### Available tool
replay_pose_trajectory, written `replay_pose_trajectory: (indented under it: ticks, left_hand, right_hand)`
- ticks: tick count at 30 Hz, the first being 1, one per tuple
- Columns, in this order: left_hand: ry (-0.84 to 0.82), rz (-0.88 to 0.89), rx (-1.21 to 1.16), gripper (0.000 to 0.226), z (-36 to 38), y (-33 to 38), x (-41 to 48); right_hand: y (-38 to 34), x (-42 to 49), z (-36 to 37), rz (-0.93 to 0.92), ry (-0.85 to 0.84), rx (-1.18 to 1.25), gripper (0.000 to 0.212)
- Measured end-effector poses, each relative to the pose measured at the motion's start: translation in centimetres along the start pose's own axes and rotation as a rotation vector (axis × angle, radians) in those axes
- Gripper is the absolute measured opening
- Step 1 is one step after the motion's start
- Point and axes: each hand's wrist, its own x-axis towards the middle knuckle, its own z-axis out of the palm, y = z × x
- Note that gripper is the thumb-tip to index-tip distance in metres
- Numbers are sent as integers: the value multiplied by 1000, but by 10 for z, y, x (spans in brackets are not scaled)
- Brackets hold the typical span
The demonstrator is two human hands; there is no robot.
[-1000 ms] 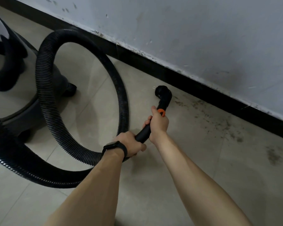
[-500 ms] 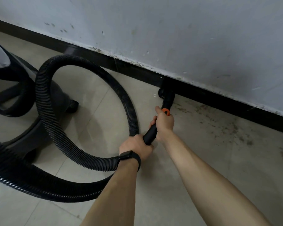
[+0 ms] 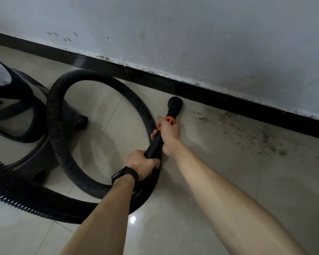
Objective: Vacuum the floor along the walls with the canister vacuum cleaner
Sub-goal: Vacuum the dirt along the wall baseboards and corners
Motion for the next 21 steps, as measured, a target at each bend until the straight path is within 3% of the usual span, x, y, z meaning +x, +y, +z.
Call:
replay_pose_trajectory:
  ticks: [9,16,21]
  left_hand:
    - [-11,-53,431,16,-14,-19,-52]
    - [-63,-5,678,24,-8,14,-65]
    - [-79,33,744,29,7,25,-63]
  right_hand:
    - [43,-59,-29,73,118,263,18]
    - [39,-75,-65,115,161,428,11]
    - [31,-72,-86,144,101,428,21]
